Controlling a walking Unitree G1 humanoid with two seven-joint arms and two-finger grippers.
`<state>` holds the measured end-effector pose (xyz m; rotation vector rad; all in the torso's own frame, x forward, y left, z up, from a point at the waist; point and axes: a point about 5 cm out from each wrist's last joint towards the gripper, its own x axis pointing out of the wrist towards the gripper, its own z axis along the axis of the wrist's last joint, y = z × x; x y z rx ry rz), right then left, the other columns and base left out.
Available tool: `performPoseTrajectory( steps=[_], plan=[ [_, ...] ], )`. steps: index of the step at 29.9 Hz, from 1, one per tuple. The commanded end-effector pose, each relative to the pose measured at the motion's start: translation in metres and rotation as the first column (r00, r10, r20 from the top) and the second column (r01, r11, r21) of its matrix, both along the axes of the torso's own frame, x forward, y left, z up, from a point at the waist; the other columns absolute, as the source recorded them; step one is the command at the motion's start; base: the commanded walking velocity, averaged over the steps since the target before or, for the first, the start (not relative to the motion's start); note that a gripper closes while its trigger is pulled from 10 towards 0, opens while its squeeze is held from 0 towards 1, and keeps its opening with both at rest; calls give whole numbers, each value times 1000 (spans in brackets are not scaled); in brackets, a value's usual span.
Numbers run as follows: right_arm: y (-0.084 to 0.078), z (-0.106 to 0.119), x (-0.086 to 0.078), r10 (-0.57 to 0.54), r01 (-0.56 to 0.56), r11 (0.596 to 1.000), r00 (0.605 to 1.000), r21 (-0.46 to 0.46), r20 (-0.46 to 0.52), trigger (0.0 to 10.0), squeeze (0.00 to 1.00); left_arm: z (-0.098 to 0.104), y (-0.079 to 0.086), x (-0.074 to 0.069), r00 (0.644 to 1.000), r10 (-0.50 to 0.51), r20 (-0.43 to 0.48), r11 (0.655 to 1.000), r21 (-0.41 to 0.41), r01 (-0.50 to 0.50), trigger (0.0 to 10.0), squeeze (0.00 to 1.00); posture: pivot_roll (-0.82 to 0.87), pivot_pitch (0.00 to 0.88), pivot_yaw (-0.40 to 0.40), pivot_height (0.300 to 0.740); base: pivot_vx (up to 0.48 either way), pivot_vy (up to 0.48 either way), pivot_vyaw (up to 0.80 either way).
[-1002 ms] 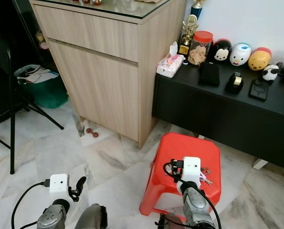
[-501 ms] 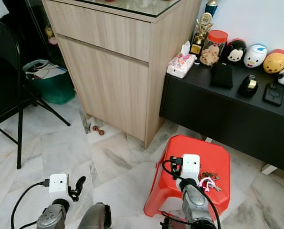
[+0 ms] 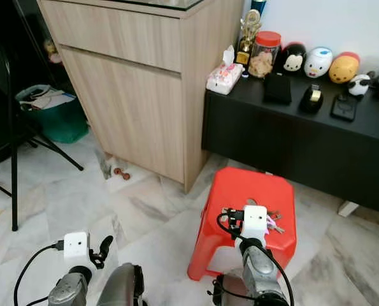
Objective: Hang keys on a hook
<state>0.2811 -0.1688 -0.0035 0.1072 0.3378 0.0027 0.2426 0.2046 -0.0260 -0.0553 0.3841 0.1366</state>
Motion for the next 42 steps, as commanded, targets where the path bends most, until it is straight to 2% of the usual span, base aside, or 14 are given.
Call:
performPoseTrajectory(
  steps=[1, 12, 26, 42],
  plan=[
    [0, -4, -3, -7, 7, 1000, 1000, 1, -21, 10000, 0, -2, 0, -2, 1000, -15, -15, 1000, 5, 15, 10000, 0, 114, 114, -8, 596, 0, 0, 0],
    [3, -6, -4, 13, -13, 1000, 999, 0, -42, 10000, 0, 1, -1, 2, 1000, -4, 9, 1000, -8, 4, 10000, 0, 117, 104, -12, 596, 0, 0, 0],
    [0, -7, -5, 19, -20, 1000, 999, -11, -48, 10000, 0, 1, -2, 1, 1000, -17, 6, 1000, -11, 17, 10000, 0, 109, 86, -11, 596, 260, 0, 0],
    [4, -8, -6, 50, -51, 998, 997, -24, -57, 10000, 0, 2, -4, 3, 1000, -30, 9, 1000, -4, 30, 10000, 0, 107, 75, -11, 596, 300, 0, 0]
  ],
)
